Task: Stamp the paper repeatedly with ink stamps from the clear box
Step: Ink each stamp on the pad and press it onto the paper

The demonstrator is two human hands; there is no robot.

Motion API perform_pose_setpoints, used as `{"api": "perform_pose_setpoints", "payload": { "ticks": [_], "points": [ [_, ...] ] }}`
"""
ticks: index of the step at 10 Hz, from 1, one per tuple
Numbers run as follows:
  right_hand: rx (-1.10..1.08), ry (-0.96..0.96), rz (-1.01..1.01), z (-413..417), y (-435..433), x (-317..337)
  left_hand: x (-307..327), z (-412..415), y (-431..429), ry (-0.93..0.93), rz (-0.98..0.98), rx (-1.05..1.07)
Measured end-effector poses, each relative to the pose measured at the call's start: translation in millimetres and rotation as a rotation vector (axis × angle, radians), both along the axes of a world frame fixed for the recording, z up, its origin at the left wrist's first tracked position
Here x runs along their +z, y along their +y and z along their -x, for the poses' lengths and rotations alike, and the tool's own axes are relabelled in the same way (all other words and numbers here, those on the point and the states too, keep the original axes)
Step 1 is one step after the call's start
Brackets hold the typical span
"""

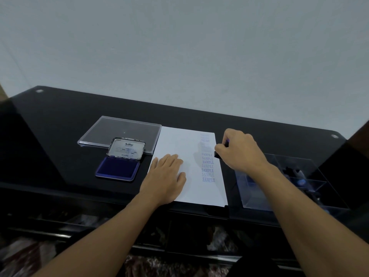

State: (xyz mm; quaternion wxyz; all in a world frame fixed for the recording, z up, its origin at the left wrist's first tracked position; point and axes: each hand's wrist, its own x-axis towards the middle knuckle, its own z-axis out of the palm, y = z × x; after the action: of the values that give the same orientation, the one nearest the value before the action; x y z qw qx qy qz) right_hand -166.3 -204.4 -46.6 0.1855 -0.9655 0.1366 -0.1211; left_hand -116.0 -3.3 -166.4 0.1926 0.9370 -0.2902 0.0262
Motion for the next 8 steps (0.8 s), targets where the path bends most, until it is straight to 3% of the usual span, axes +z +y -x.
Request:
{"api": "perform_pose_setpoints", "payload": {
  "ticks": [5,8],
  "points": [
    [-0.061,0.072,-0.131,28,-49,19,21,-6,-14,0.056,-0.095,0.022],
    [-0.075,0.184,-0.208,31,-76,4,27,5,-69,0.003,-0.040,-0.111]
  ]
}}
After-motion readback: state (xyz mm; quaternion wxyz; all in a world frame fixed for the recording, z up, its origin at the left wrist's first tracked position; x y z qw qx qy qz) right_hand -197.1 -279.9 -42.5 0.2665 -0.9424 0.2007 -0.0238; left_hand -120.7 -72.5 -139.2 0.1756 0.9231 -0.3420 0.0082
